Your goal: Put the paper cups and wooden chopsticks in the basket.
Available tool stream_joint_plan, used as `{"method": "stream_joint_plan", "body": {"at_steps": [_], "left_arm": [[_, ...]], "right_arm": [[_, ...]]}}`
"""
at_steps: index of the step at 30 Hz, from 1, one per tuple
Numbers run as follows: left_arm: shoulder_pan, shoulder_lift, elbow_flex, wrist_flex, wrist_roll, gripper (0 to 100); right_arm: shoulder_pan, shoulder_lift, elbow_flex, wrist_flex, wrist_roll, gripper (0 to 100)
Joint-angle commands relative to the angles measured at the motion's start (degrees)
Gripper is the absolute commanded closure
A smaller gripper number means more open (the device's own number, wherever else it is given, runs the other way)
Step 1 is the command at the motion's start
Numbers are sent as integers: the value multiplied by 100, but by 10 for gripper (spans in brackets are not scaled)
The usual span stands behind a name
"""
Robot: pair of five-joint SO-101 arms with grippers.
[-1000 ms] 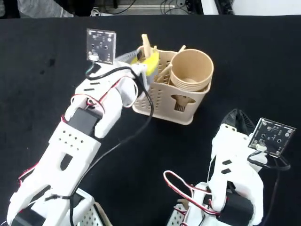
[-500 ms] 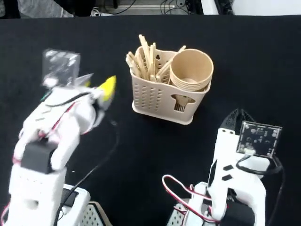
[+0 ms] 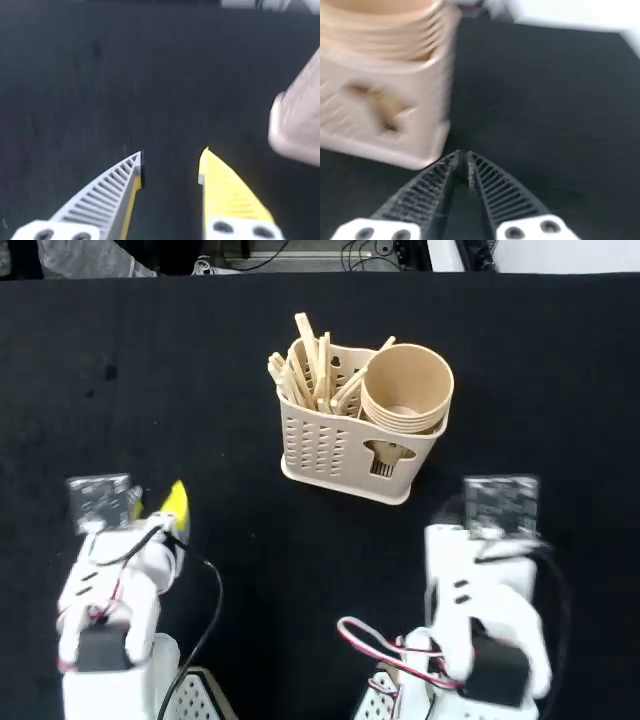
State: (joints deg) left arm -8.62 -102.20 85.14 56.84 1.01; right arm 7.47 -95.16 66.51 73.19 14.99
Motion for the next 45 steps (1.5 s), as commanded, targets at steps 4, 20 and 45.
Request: {"method": "stream_joint_plan", "body": {"at_steps": [4, 20, 45], "left_arm": [[-259, 18, 1253, -1099, -193, 809], [-251, -9, 1235, -167, -1793, 970], [-233, 26, 1235, -114, -1793, 970]], "right_arm": [[-853, -4, 567, -334, 26, 977], [-686, 4, 3064, -1134, 18, 979], [-97, -488, 3046, -545, -193, 986]]}}
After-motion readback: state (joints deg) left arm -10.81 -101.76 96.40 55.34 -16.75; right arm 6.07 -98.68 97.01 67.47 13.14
